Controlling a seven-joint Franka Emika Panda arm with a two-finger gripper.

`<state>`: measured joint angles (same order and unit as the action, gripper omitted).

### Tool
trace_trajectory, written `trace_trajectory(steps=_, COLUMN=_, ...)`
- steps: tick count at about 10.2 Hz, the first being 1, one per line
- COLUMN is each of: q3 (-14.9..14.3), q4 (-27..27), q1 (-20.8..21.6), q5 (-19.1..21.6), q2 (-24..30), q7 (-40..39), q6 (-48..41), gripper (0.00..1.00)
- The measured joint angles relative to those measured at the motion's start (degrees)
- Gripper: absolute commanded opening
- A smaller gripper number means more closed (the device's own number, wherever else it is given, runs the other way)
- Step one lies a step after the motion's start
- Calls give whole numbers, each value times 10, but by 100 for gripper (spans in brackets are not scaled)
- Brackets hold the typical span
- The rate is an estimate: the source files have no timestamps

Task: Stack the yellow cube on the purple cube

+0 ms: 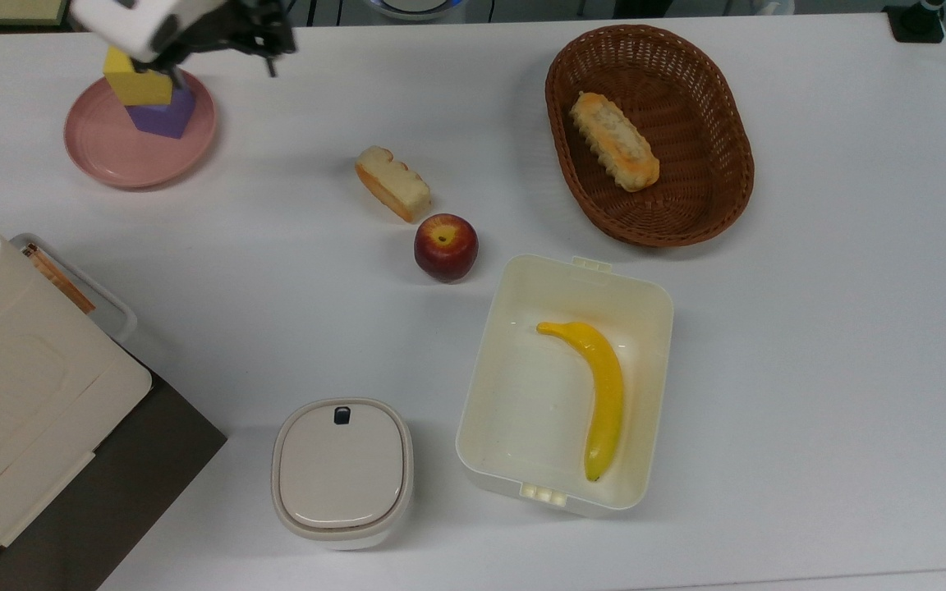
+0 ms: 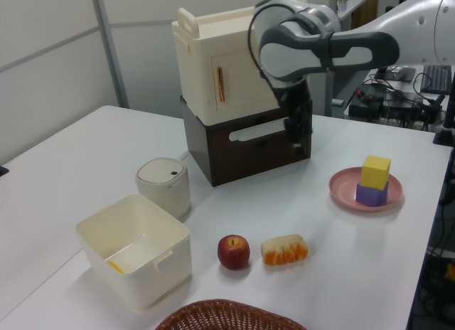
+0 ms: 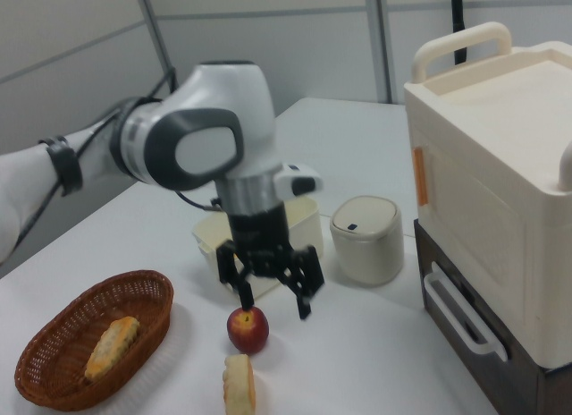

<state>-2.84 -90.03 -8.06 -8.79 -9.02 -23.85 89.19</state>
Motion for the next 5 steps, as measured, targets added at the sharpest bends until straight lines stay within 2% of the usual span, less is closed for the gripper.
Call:
trace_trajectory(steps=2, q3=0, q4=25, q1=39, q5=12, q2=1, q7=11, q6=0, gripper=100)
trace_trajectory(steps=5, q3=-2, q4=37, q1=54, q5=23, q2=1, q7=52, q6=9, gripper=100)
